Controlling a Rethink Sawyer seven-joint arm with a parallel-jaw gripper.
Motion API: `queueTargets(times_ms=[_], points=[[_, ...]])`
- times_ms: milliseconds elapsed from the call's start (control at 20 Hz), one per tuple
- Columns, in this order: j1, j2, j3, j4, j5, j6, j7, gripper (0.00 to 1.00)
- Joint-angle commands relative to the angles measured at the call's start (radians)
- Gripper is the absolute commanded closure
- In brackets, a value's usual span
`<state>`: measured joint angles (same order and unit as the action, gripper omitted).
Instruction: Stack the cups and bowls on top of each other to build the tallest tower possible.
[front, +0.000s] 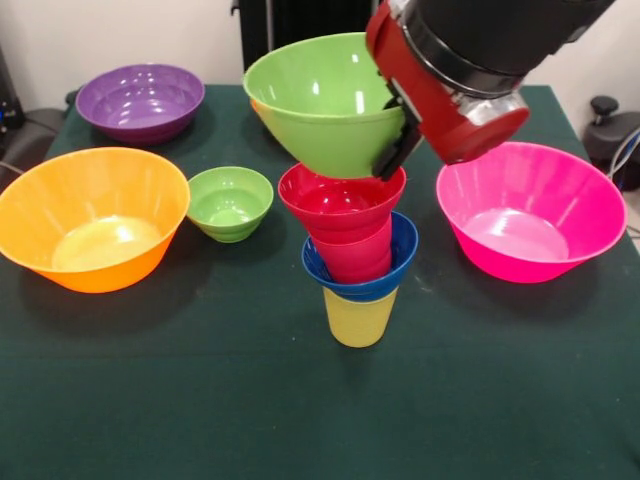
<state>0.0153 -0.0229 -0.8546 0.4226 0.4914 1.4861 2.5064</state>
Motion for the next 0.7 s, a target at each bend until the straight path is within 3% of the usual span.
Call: queueTargets(times_ms=[50, 700], points=[[0.018, -0.017, 0.115, 0.12, -0.093, -0.069, -0.113, 1.0], [0.006, 0.009, 0.123, 0.08, -0.093, -0.069, -0.085, 1.0]])
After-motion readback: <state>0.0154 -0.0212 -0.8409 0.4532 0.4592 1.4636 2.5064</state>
